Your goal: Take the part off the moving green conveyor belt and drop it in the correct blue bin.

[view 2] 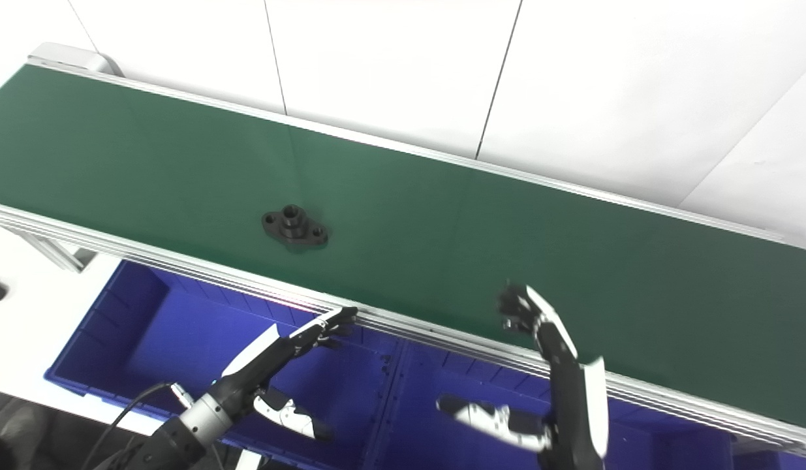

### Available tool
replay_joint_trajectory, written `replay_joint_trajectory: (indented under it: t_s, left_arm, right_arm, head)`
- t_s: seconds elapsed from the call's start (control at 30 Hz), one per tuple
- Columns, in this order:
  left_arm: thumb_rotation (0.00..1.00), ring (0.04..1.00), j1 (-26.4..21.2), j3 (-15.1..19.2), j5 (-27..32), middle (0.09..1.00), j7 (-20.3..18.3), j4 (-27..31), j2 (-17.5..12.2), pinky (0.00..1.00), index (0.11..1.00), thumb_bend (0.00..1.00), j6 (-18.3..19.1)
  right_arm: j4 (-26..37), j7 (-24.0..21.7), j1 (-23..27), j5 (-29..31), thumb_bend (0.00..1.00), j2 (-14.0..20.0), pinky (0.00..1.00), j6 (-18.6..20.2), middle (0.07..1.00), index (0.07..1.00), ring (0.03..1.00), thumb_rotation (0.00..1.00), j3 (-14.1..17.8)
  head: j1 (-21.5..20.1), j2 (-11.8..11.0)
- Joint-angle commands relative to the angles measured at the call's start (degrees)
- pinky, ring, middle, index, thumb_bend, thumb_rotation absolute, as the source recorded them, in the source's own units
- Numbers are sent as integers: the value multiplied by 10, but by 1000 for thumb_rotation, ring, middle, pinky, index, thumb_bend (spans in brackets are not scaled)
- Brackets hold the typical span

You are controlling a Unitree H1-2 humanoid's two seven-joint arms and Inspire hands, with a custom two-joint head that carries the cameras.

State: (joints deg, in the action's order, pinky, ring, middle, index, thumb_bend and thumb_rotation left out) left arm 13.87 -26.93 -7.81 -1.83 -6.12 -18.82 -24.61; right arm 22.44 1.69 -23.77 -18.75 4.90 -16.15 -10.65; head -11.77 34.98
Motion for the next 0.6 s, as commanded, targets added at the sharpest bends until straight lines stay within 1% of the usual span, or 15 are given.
replay_joint_trajectory:
  t_s: [0.0, 0.13, 0.2, 0.3, 0.37, 0.53, 0.57]
  left_arm:
    - [411, 899, -11, -2, 7, 943, 14, 6, -7, 827, 947, 952, -23]
    - [427, 912, -16, -2, 15, 946, 6, 1, -13, 853, 949, 955, -23]
    - [429, 916, -18, -2, 18, 950, 4, 0, -16, 857, 951, 955, -23]
    - [447, 913, -20, -4, 18, 951, 5, -2, -21, 846, 953, 959, -23]
    - [444, 917, -21, -3, 21, 951, 3, -1, -24, 858, 955, 959, -23]
    - [456, 927, -16, -2, 21, 953, 2, 8, -31, 882, 961, 968, -23]
    - [455, 927, -13, -1, 19, 953, 2, 12, -34, 882, 961, 968, -23]
  right_arm:
    - [21, -8, 18, -18, 902, -7, 702, 20, 784, 831, 759, 271, 3]
    - [26, -28, 68, -49, 871, -20, 729, 82, 794, 838, 770, 257, 0]
    - [22, -36, 88, -59, 861, -24, 742, 105, 800, 838, 777, 248, -3]
    - [11, -49, 125, -89, 849, -27, 720, 139, 804, 843, 771, 277, -8]
    - [2, -58, 147, -102, 842, -25, 721, 156, 807, 846, 773, 288, -11]
    - [-28, -67, 192, -112, 837, -25, 728, 176, 807, 847, 782, 289, -15]
    - [-34, -71, 203, -117, 836, -26, 732, 186, 805, 849, 782, 292, -16]
  head:
    - [1, 0]
    - [-28, -2]
    - [-41, -2]
    - [-52, -3]
    - [-56, -4]
    - [-62, -3]
    - [-62, -2]
